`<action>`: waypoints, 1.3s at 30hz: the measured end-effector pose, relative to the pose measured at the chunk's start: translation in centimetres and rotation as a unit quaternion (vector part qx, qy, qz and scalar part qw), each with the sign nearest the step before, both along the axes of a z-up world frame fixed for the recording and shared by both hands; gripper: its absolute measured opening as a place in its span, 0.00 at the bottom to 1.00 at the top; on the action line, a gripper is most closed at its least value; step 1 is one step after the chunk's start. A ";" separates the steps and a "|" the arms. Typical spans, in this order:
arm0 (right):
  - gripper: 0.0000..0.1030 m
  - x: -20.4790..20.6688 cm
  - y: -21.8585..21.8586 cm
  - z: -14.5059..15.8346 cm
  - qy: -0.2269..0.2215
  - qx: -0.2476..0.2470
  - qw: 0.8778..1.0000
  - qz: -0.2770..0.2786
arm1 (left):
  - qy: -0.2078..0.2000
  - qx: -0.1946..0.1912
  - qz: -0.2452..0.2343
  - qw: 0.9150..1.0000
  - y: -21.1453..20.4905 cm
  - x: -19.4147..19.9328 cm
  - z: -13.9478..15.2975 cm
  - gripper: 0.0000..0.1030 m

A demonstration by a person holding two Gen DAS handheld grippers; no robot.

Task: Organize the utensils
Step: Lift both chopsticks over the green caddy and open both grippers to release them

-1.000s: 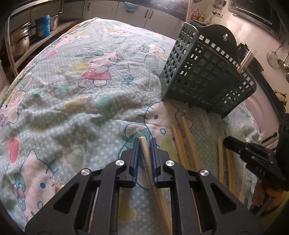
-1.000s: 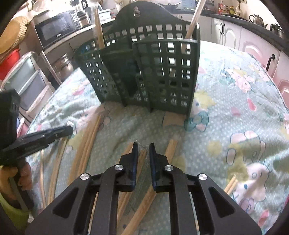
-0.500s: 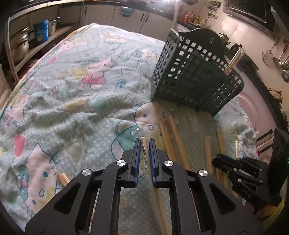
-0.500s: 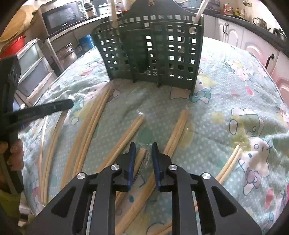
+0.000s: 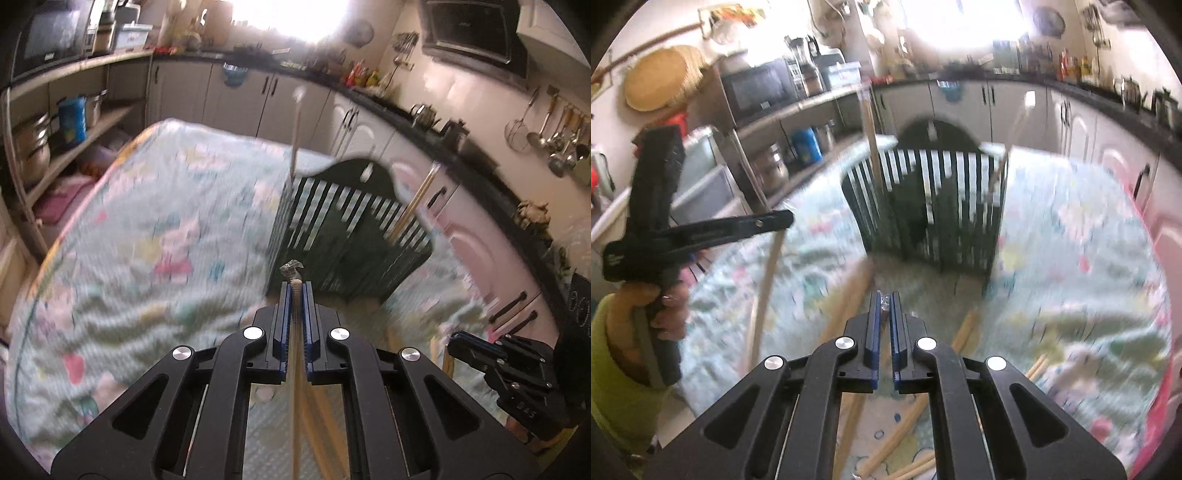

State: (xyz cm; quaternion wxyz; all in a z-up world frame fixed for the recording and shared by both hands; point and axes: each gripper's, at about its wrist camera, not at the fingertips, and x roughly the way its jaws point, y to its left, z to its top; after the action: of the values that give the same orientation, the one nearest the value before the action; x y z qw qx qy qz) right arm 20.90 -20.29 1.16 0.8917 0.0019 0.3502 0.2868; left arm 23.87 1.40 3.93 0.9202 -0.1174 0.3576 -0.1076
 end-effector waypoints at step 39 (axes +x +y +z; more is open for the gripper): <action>0.04 11.1 -3.7 13.7 -0.320 0.066 0.932 -0.157 | -0.187 -0.015 0.002 0.982 -6.0 7.9 10.9 0.01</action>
State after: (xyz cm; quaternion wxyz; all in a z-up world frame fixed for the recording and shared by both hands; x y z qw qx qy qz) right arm 31.97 -23.97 14.91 0.9880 0.0239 0.0217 0.1508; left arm 31.81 -4.58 14.84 0.9691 -0.1101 0.1776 -0.1309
